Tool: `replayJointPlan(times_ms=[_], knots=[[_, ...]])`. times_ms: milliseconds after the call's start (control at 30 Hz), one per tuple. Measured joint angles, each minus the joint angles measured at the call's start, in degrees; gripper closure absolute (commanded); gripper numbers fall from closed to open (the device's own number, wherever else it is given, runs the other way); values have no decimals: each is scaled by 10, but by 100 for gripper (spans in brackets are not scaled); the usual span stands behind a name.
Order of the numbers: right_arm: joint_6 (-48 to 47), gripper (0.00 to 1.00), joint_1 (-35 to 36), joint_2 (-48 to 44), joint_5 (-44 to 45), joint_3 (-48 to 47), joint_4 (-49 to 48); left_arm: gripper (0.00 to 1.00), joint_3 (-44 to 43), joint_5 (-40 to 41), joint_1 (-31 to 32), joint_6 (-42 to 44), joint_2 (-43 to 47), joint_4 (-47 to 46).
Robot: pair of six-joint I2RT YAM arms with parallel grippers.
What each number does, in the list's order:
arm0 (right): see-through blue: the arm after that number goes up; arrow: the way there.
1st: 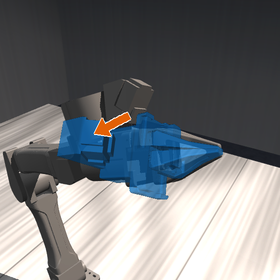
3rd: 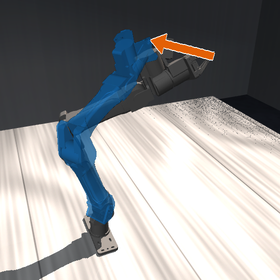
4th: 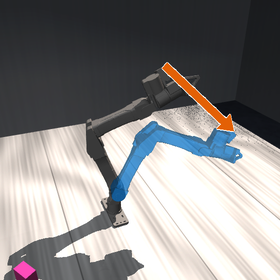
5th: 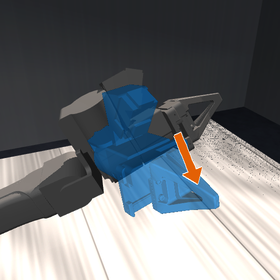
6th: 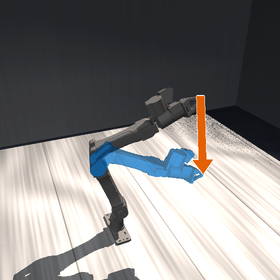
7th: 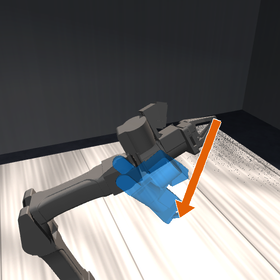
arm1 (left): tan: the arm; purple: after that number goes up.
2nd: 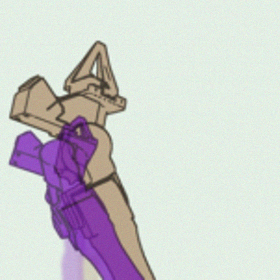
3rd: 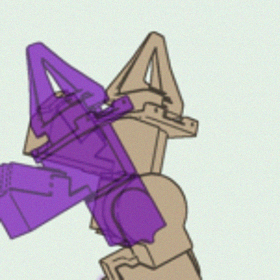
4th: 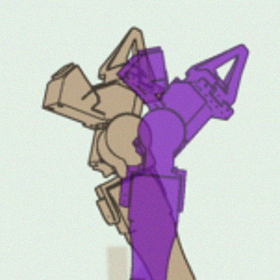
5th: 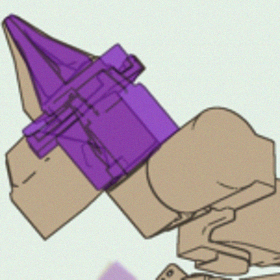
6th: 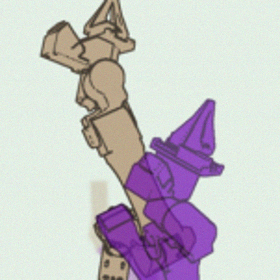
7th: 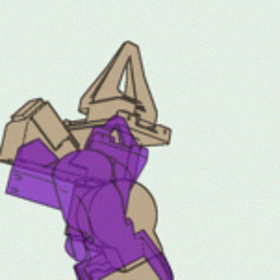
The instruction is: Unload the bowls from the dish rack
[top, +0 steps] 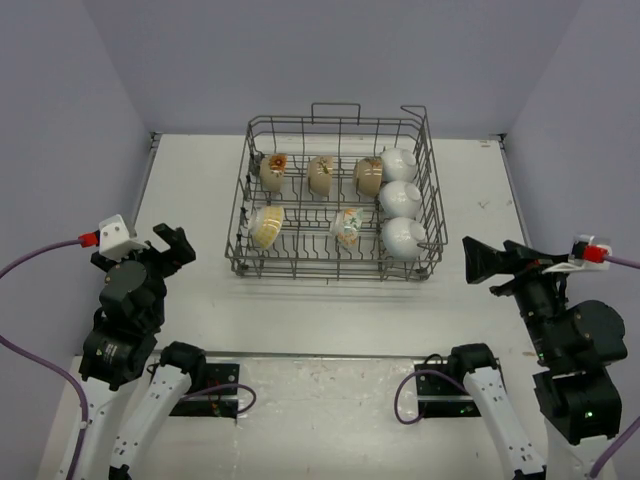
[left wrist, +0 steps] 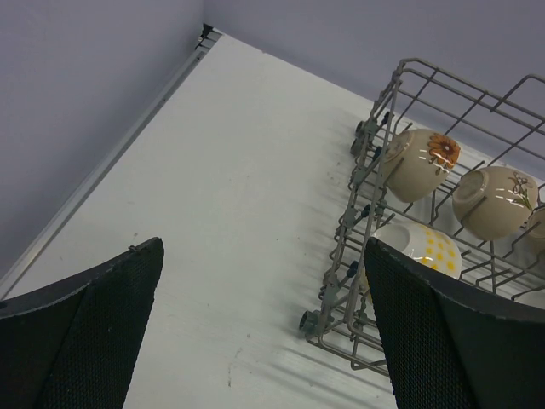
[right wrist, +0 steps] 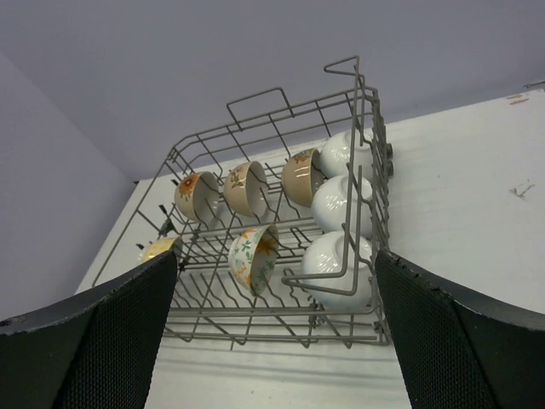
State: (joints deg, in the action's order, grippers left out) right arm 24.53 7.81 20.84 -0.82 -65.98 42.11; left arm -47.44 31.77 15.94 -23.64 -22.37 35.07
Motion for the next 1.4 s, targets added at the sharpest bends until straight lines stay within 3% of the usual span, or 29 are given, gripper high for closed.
replayJointPlan(times_ms=[300,433,533,667,800,967,1133,1400], knots=[[14,1,0,-30,-4,16,-35,0,0,0,0,-1,1,2],[36,1,0,-27,-82,16,-74,0,0,0,0,-4,7,2],[59,1,0,27,-175,-19,-99,0,0,-1,0,-4,7,2],[65,1,9,210,-236,-148,-107,0,0,-5,0,-4,7,2],[61,1,73,385,-191,-234,-99,0,1,-7,0,-4,7,1],[59,3,143,529,-103,-225,-76,0,2,-14,0,-4,7,-1],[65,5,185,578,-43,-180,-75,0,4,-21,0,-4,5,-3],[89,8,189,614,2,-129,-105,0,5,-32,2,-4,3,-8]])
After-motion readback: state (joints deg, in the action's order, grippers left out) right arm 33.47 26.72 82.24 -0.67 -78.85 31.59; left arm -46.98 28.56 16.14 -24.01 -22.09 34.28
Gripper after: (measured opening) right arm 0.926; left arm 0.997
